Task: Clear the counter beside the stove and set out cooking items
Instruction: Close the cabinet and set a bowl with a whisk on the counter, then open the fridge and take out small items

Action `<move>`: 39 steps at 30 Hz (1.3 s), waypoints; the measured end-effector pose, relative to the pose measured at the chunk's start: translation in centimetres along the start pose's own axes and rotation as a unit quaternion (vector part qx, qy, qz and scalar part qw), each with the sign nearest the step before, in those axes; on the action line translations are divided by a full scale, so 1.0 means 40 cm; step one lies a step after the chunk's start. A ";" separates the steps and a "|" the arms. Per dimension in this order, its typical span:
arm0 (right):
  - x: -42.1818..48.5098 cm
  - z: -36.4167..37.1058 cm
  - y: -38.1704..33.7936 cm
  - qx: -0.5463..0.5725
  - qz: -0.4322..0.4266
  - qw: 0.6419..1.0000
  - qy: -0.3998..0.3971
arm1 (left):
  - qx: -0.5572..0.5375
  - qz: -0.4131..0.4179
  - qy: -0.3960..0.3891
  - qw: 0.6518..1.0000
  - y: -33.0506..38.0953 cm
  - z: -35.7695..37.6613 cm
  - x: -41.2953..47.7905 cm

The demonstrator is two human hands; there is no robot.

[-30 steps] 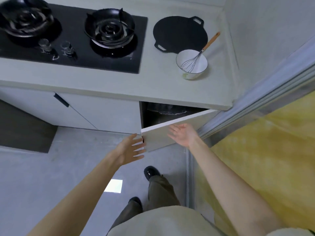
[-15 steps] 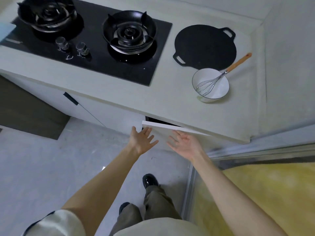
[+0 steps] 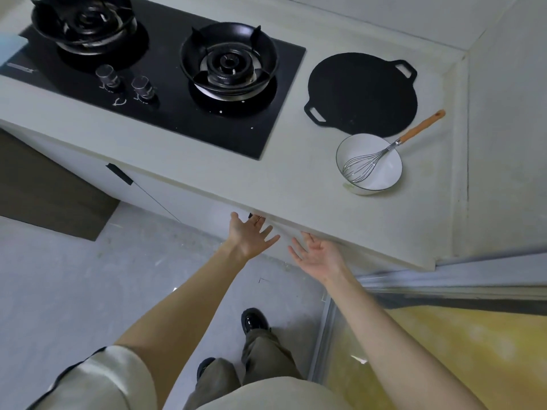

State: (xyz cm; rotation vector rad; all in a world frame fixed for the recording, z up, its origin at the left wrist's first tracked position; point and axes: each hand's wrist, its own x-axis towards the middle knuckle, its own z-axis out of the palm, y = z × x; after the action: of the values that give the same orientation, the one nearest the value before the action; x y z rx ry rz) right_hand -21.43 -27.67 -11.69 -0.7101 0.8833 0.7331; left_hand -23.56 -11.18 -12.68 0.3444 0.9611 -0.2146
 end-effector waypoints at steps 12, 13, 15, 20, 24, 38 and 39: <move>-0.058 0.157 0.029 -0.344 0.073 0.933 -0.075 | 0.218 0.080 0.023 0.972 0.122 -0.117 -0.177; -0.066 0.183 0.036 -0.363 0.067 0.925 -0.088 | 0.223 0.098 0.026 0.970 0.140 -0.130 -0.203; -0.086 0.235 0.054 -0.399 0.054 0.908 -0.117 | 0.238 0.139 0.049 0.960 0.175 -0.151 -0.262; -0.155 0.382 0.161 -0.463 0.053 0.860 -0.207 | 0.234 0.274 0.117 0.925 0.262 -0.249 -0.456; -0.231 0.471 0.297 -0.514 0.061 0.810 -0.277 | 0.193 0.355 0.151 0.902 0.293 -0.355 -0.631; -0.650 0.540 0.949 -0.668 0.103 0.549 -0.492 | 0.019 0.527 0.339 0.779 0.050 -0.835 -1.256; -0.668 0.538 0.977 -0.675 0.099 0.534 -0.500 | 0.011 0.533 0.344 0.772 0.032 -0.853 -1.279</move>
State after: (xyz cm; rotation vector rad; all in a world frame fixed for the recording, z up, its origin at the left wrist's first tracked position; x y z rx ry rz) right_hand -55.32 4.02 11.78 -1.2650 -0.9470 1.7970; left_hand -77.67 4.32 12.11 0.9801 1.3276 1.0234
